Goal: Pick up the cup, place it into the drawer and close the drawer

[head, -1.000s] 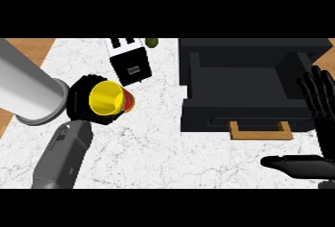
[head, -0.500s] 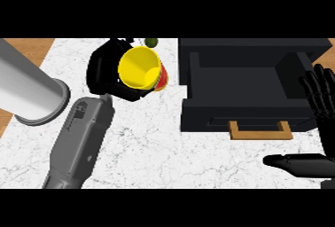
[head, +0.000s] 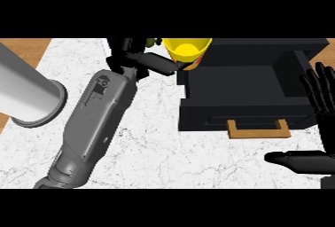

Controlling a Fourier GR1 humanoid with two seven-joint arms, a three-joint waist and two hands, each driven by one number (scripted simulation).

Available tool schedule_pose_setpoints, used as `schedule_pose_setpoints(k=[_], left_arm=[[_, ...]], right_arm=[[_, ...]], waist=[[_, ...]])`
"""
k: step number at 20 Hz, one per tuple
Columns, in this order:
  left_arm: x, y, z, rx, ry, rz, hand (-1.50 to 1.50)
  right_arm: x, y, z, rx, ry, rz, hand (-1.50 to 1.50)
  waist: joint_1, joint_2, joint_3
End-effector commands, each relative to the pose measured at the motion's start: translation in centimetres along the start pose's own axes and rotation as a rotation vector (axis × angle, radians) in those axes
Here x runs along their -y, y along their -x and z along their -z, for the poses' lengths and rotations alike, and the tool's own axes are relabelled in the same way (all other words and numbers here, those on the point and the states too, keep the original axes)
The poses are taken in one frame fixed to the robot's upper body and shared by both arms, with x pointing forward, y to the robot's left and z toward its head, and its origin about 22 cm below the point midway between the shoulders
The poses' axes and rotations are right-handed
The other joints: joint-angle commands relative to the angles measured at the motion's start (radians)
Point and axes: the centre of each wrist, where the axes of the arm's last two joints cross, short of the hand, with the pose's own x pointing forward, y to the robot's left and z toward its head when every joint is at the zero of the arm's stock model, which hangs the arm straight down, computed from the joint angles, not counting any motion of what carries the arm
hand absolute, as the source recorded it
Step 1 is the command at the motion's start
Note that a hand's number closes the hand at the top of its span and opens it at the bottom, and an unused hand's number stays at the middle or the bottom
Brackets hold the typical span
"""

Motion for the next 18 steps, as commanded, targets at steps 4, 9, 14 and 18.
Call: schedule_pose_setpoints(k=[4,9,14,18], left_arm=[[2.7,0.8,2.4,-0.111,-0.008,-0.003,1.50],[5.6,0.7,3.7,-0.159,-0.033,0.034,1.50],[4.8,2.8,2.6,-0.204,0.001,0.049,1.50],[6.4,2.9,2.7,-0.223,0.005,0.067,1.50]], right_arm=[[-1.2,-0.9,-0.2,-0.004,0.003,-0.001,-1.50],[-0.6,0.7,-0.1,0.007,-0.023,-0.020,-1.50],[-1.2,-0.5,0.5,-0.007,-0.009,-0.001,-1.50],[-0.2,0.3,0.3,-0.001,-0.049,-0.008,-1.50]], waist=[[-0.016,0.004,0.000],[-0.031,0.007,0.000],[-0.020,0.006,0.000],[-0.048,0.010,0.000]])
